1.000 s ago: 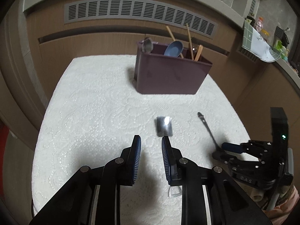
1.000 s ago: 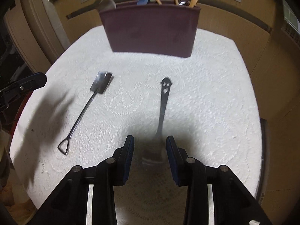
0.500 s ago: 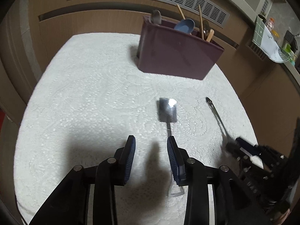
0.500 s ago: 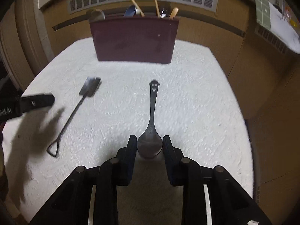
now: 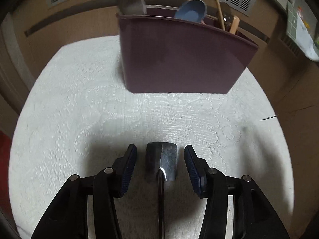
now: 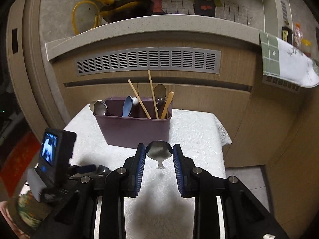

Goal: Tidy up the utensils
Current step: 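Lower both spoons into the caddy and open both tools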

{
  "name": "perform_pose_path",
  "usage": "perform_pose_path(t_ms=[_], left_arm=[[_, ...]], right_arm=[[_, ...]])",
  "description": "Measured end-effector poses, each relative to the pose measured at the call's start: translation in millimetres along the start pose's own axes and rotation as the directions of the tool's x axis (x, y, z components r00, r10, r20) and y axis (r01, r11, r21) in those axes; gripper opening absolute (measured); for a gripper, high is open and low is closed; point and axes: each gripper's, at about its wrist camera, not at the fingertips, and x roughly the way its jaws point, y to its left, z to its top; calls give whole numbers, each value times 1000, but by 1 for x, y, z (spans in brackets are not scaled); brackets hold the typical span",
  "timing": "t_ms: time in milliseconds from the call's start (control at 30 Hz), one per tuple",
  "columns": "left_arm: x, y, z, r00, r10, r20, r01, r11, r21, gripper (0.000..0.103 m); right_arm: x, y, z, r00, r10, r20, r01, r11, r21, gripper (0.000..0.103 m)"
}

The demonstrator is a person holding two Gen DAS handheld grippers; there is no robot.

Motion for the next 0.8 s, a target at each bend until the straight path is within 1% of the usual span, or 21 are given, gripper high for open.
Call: perform_pose_path(t_ms=[33,67,167,267,367,433,500,533,600,667,700,767,800], left_arm=[[0,-2,-1,1000,19,12,-19,1000,12,33],[-1,-2,-3,1000,20,24,-20,1000,22,33],[-12,2,-8,998,-21,53,20,1000,22,33],[-35,5,-13,992,-41,122,37,999,36,33],[-60,6,-11,980,-53,194,45,998,48,33],[-78,8,-6,966,-72,247,61,997,52,33],[-95,8,2,950,-96,297,84,995,54,33],[-106,7,9,938,-121,325,108,992,58,33],[-132,7,28,907,-176,383,158,984,77,33],[-156,4,51,873,-211,439,178,977,114,33],[-169,3,68,853,-230,469,191,973,129,33],[-187,3,96,821,-259,509,213,966,148,33],[-192,3,107,807,-259,531,213,966,148,33]], right_arm=[[-1,-1,-1,1000,0,-1,0,1000,1,26],[0,-2,-2,1000,-2,-4,2,1000,0,26],[2,-4,-5,1000,11,-20,-11,1000,4,26],[4,-5,-7,999,19,-31,-18,1000,10,26],[5,-3,-6,999,18,-32,-17,1000,7,26],[4,-1,-3,999,21,-27,-21,1000,2,26],[1,0,1,999,27,-20,-27,1000,2,26],[-2,1,6,999,34,-11,-34,999,3,26],[-8,2,17,999,51,8,-51,999,4,26],[-21,3,39,996,65,54,-65,998,-9,26],[-26,4,50,995,64,74,-63,998,-19,26],[-36,4,79,991,60,115,-57,998,-36,26],[-38,4,96,990,65,124,-60,997,-44,26]])
